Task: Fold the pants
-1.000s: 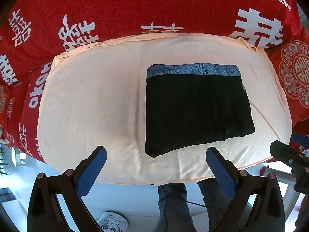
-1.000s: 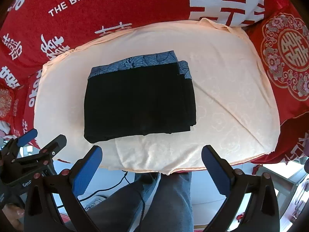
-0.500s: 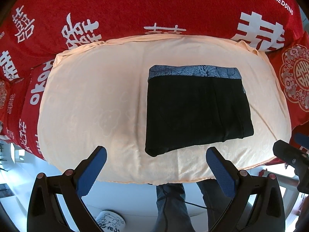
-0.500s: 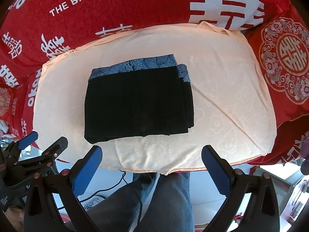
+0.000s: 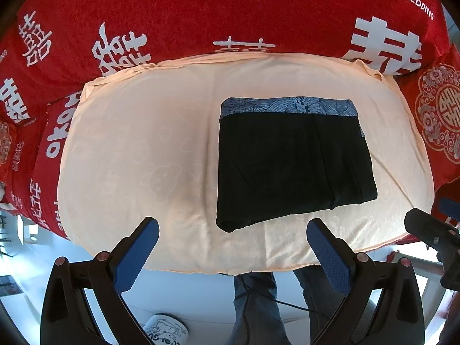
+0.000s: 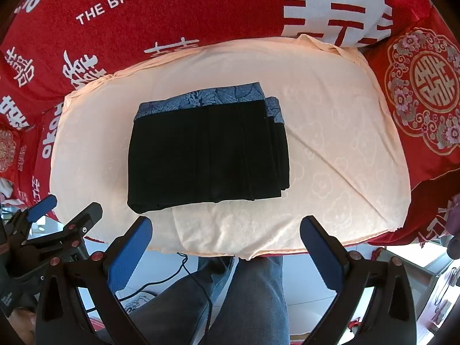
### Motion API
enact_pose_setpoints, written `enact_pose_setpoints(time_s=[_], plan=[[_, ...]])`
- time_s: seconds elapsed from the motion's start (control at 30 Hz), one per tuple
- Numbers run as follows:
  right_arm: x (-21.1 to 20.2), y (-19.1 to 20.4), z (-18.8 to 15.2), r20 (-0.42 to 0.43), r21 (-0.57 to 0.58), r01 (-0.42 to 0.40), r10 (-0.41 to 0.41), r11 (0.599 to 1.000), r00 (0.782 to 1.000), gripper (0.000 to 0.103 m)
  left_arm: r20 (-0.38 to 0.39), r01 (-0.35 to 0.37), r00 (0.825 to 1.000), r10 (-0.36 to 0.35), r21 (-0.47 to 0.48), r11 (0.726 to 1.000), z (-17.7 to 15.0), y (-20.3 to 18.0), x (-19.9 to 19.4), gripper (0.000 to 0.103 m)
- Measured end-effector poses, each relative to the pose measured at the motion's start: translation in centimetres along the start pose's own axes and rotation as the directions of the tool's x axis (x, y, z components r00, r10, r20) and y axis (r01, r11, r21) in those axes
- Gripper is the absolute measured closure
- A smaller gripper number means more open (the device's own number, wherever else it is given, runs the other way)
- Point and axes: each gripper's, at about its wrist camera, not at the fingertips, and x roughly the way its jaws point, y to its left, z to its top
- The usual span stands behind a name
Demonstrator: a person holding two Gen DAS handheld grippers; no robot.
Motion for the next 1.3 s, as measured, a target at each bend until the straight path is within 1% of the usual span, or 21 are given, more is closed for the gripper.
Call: enact_pose_setpoints(time_s=[0.5,0.8,0.93,1.07,1.2,1.3], plan=[[-0.19,-0.19,-0.63,0.013,0.018,0.003,-0.004,1.000,1.000,0.001,0.027,-0.029,0.999,0.029,0.014,0.999,0.31,-0.41,-0.39,0.000],[-0.12,-0.33,-0.45,0.012,0.020,0.009,-0.009,1.000,1.000,0.001,0.031,-0.017,0.999,0.017,0.002,1.000,0.56,-0.19,-0.30,0.000],[-0.04,-0.31,-0.34,0.008,0.016,0.010,-0.010,1.000,1.000,0.001,0.028,-0.025,0.999,0.025,-0.002,1.000,0.58,-0.20,-0.14,0.000],[0.10,-0.15,-0.24,0.004,0.009,0.010,-0.010,1.000,1.000,0.001,0.019,-0.014,1.000,0.015,-0.017,1.000,0.66,-0.05,0.07,0.000],[0.22,0.05,-0.15,0.001,0.006,0.012,-0.012,1.000,1.000,0.001,0.032,0.005,0.999,-0.004,-0.013,1.000,0.71,0.02,-0.16,0.000],[0.23,0.15,-0.09,0.001,0.006,0.012,-0.012,1.000,1.000,0.001,0.037,0.006,0.999,-0.006,-0.014,1.000,0.87,-0.06,-0.30,0.000]])
